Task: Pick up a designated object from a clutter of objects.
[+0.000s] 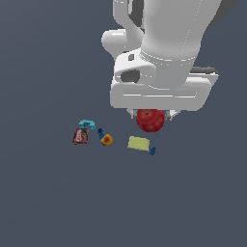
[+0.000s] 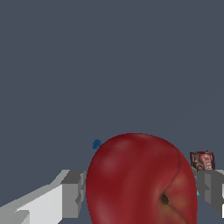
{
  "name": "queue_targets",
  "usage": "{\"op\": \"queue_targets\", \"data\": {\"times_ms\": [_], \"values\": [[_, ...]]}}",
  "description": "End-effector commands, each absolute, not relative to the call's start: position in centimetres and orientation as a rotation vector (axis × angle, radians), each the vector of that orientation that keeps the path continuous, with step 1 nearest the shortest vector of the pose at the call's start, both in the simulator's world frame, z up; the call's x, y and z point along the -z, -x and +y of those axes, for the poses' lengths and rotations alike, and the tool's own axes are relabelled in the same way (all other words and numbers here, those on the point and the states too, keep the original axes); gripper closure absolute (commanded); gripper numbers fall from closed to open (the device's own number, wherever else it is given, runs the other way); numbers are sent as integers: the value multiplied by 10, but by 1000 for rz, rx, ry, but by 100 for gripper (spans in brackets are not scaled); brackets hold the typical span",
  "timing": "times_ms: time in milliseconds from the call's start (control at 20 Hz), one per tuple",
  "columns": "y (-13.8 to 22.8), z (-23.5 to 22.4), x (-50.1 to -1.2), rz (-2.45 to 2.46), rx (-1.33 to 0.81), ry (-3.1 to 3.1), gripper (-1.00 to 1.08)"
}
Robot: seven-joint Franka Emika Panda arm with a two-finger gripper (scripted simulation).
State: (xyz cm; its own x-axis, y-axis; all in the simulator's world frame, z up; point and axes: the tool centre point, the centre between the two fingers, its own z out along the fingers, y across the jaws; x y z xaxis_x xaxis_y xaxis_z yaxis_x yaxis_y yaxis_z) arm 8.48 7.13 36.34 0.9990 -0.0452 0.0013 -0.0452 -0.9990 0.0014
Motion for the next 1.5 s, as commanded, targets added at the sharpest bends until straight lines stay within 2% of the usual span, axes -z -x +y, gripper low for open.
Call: {"op": "queue_targets", "data": {"times_ms": [0, 750, 1450], "values": [[-91, 76, -372, -71, -4, -3140, 108], [-103, 84, -383, -69, 4, -3140, 108], [-120, 68, -401, -69, 4, -3140, 108]]}}
